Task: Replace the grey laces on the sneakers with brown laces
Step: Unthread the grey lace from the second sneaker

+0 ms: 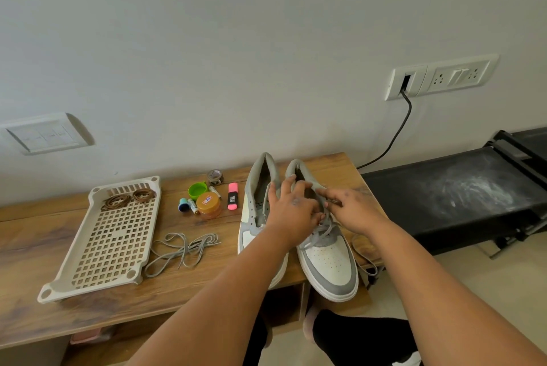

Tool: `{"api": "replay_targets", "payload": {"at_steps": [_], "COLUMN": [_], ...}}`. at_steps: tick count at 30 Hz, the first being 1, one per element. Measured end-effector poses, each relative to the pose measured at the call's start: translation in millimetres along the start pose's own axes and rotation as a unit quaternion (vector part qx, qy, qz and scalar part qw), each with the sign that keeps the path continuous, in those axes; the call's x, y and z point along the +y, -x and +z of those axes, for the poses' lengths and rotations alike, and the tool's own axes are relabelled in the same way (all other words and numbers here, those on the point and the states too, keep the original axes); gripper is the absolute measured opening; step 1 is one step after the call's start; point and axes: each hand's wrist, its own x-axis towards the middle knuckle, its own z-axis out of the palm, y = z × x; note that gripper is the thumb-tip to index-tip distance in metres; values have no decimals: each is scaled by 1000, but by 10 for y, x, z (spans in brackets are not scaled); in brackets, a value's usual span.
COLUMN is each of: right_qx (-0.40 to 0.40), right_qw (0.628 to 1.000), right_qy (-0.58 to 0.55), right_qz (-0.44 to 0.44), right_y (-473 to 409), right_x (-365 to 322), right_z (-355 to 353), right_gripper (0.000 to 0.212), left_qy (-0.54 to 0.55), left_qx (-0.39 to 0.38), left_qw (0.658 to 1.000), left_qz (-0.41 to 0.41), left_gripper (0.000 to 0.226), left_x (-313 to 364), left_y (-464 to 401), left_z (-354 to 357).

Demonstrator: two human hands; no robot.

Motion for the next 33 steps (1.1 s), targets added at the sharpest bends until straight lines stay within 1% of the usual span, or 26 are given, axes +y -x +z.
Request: {"api": "replay_targets", "payload": {"at_steps": [2, 3, 4, 5, 6, 7, 8, 9, 10, 11, 12, 13, 14, 16, 17, 19, 20, 21, 23, 24, 26, 27, 28, 29, 31, 33], "right_qx": [-2, -2, -3, -4, -7, -11, -14, -16, -16, -13, -8, -1, 3, -13, -37, -87, -96, -91, -56, -30, 1, 2, -4, -23, -81, -97], "right_qw": [1000, 1000, 1000, 1000, 1000, 1000, 1000, 1000, 1000, 1000, 1000, 999, 1000, 999, 997, 991, 990, 992, 998, 999, 997, 996, 996, 996, 993, 991], "right_qy": [-4, -5, -8, -11, -15, -16, -11, -6, -7, -15, -25, -31, -26, 32, 68, 104, 103, 88, 26, -14, -76, -85, -79, -57, -16, 3], "right_qz": [2, 4, 7, 10, 13, 16, 18, 18, 16, 14, 12, 8, 4, -1, 0, 8, 9, 8, 4, 5, 24, 37, 50, 63, 84, 88], "right_y": [-12, -17, -21, -22, -18, -11, -5, 7, 19, 35, 52, 59, 60, 55, 58, 73, 81, 90, 90, 81, 54, 54, 49, 51, 68, 63], "right_x": [6, 10, 12, 14, 9, 0, -9, -15, -23, -29, -45, -58, -68, -100, -121, -136, -133, -115, -69, -45, 11, 37, 82, 116, 139, 131], "right_z": [-2, -7, -14, -21, -30, -38, -47, -51, -52, -53, -61, -72, -86, -126, -142, -154, -150, -142, -123, -116, -128, -144, -153, -153, -130, -83], "right_gripper": [41, 41, 41, 41, 42, 42, 42, 42, 41, 40, 38, 36, 33, 22, 17, 20, 20, 18, 15, 12, 7, 12, 17, 22, 33, 39], "left_qy": [87, 168, 282, 423, 568, 684, 756, 780, 759, 709, 647, 610, 603, 626, 654, 704, 719, 729, 746, 758, 789, 794, 787, 773, 737, 708], "left_qx": [32, 65, 96, 111, 97, 52, -3, -54, -95, -115, -110, -84, -51, -6, 0, -6, -11, -12, -4, 5, 28, 37, 42, 45, 50, 52], "left_qw": [996, 983, 953, 895, 811, 720, 646, 616, 638, 690, 748, 780, 784, 761, 738, 691, 674, 662, 640, 623, 576, 566, 573, 591, 635, 669], "left_qz": [-7, -24, -55, -86, -101, -104, -104, -99, -93, -88, -94, -111, -140, -167, -170, -166, -167, -171, -185, -193, -212, -220, -224, -225, -225, -219], "left_gripper": [22, 20, 18, 17, 17, 18, 20, 22, 21, 24, 28, 32, 37, 41, 38, 33, 33, 33, 35, 36, 38, 40, 41, 41, 33, 25], "left_x": [-55, -72, -82, -84, -91, -115, -158, -196, -221, -214, -184, -134, -85, -18, -10, -25, -44, -53, -64, -68, -92, -112, -125, -128, -122, -104], "left_y": [-42, -63, -68, -58, -41, -15, 15, 42, 57, 70, 73, 68, 47, 20, 13, -8, -18, -19, -7, 1, 11, 10, 10, 18, 33, 48], "left_z": [-15, -46, -99, -166, -228, -270, -289, -305, -314, -307, -277, -269, -267, -307, -334, -374, -388, -403, -395, -398, -421, -430, -439, -447, -444, -451]}}
